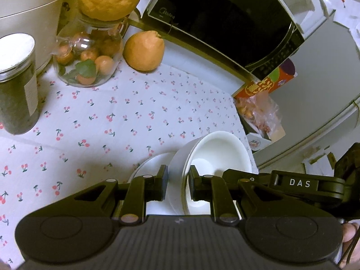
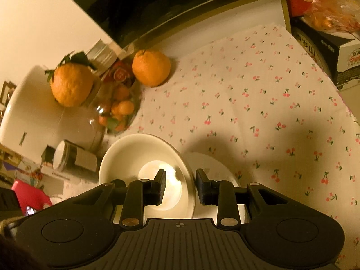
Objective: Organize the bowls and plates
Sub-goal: 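Lower the nested bowls onto the plate stack and open both tools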
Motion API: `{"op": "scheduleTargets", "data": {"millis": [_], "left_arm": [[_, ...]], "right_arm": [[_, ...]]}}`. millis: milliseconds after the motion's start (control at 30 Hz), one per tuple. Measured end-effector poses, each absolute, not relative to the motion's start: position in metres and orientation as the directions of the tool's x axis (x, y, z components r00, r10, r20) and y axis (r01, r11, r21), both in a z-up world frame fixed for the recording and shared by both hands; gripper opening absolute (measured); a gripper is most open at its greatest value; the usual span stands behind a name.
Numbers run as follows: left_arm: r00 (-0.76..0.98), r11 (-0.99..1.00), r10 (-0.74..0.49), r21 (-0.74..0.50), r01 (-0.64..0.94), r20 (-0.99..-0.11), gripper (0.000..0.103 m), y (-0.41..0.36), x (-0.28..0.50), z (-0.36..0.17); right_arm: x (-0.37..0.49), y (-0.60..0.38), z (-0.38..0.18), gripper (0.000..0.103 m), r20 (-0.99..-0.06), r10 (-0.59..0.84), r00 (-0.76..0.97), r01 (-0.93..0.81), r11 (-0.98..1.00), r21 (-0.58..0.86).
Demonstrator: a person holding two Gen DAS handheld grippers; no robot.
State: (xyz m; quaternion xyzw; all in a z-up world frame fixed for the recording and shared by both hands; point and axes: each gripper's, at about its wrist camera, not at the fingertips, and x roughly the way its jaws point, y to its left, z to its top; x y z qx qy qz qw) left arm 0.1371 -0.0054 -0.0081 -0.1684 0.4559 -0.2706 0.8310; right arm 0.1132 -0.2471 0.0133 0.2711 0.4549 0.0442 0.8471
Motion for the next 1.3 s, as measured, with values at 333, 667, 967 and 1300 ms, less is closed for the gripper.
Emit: {"op": "scheduleTargets", "data": {"millis": [333,667,967,1300], "left_arm": [[0.400,0.814,-0.580,-0.496,0.301,-0.709,0.016,-0.007,0.128,-0.022],[0.368,0.822,-0.569,-0.495,0.282,-0.735,0.015,-0.011,0.128,-0.029],[0.367,0.840,-0.541,-0.468,0.273,-0.757,0.017,-0.016,0.131,-0.038],[0.407,0.845,-0.532,-0.432,0.316,-0.742,0.042,-0.016,0.127,-0.029]], "right_arm": [[0.106,-0.241,0.005,0.029,-0.769,0.313,0.557,0.171,0.863,0.476],[0.109,-0.243,-0.007,0.029,-0.801,0.302,0.517,0.206,0.864,0.459],[0.113,-0.237,-0.013,0.029,-0.829,0.289,0.478,0.196,0.885,0.421],[0.113,-0.236,-0.010,0.039,-0.817,0.263,0.513,0.175,0.900,0.399]]}}
